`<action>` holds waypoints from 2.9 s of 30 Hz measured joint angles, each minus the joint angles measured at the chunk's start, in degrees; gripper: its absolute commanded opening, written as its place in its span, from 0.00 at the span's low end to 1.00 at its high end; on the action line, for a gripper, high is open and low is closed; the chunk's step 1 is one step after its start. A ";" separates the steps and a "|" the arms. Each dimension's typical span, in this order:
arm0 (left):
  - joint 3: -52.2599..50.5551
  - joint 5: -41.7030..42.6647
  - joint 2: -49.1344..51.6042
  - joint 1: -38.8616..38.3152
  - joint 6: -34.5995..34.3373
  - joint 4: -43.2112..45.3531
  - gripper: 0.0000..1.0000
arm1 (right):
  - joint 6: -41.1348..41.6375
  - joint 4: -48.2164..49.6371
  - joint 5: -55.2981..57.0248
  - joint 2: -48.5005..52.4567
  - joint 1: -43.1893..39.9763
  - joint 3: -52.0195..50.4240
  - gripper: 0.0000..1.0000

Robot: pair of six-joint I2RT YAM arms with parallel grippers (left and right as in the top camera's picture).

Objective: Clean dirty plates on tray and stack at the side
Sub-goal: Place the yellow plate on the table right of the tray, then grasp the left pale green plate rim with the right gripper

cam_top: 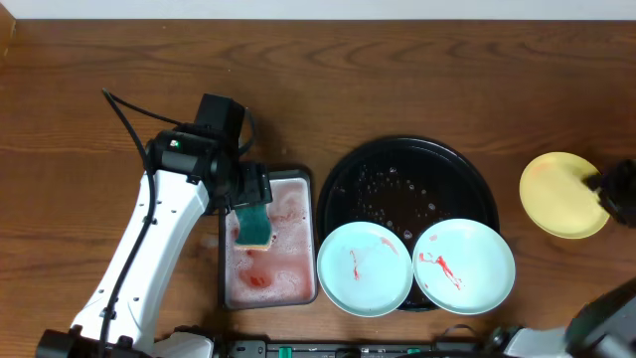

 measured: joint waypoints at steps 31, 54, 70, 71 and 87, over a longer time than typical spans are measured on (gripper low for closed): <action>0.00 0.00 0.00 0.00 0.00 -0.02 0.83 | -23.23 3.54 1.33 9.75 64.87 -13.09 0.32; 0.00 0.00 0.00 0.00 0.00 0.00 0.83 | -5.64 15.34 29.31 2.14 60.30 -13.05 0.01; 0.00 0.00 0.00 0.00 0.00 -0.02 0.83 | -3.67 17.27 27.54 5.29 58.10 -12.28 0.30; 0.00 0.00 0.00 0.00 0.00 0.00 0.83 | -4.48 17.27 24.90 4.31 57.44 -12.02 0.32; 0.00 0.00 0.00 0.00 0.00 0.33 0.83 | -11.04 11.30 7.19 4.17 75.56 -10.05 0.35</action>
